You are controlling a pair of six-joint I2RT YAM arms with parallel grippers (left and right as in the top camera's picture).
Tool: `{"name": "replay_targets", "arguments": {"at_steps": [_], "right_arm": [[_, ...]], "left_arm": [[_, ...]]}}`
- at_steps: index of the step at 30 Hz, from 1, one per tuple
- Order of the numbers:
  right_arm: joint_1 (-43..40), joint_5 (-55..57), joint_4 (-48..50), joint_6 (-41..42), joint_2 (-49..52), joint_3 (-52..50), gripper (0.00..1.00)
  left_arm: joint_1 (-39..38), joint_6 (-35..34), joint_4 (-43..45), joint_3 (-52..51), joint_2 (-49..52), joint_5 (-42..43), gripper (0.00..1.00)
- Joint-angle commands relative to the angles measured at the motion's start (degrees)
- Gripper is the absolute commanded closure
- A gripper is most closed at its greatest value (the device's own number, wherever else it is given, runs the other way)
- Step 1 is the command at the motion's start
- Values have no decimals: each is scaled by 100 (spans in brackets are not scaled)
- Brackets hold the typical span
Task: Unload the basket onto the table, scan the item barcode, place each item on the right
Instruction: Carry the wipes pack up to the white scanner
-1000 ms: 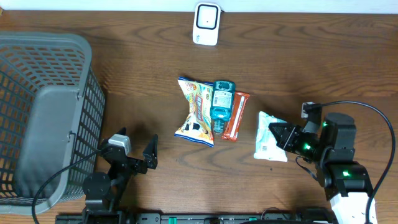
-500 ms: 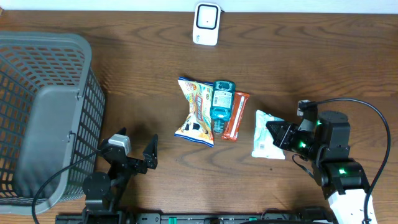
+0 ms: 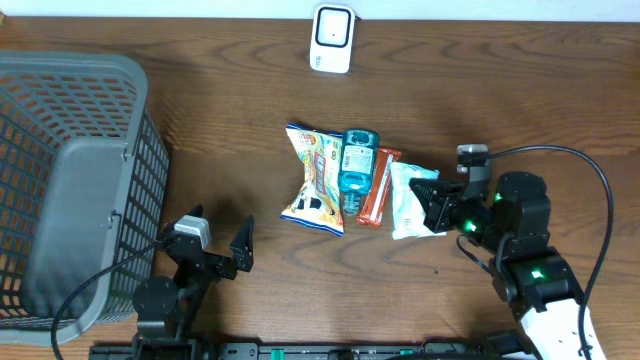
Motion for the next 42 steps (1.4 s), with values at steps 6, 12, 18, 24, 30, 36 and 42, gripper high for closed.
{"name": "replay_targets", "arguments": {"at_steps": [6,12,18,24,30,36,42], "right_arm": [[293,-33,181,-330,361,46,99],[457,-37,188,-330,581,46,99],[627,-31,348,-452,605,46,99],[634,44,966,-1003,605,46,99],[634,227,1696,-1016,603,48,99],[634,227,1910,-1937,627,46,99],[634,229,2730,-2435,1104,48,98]], "left_arm": [[20,-33,-133,-105,-4,13,2],[20,-33,-133,-105,-4,13,2],[20,-33,-133,-105,-4,13,2],[20,-33,-133,-105,-4,13,2],[20,-33,-133,-105,-4,13,2],[20,-33,-133,-105,-4,13,2],[20,-33,-133,-105,-4,13,2]]}}
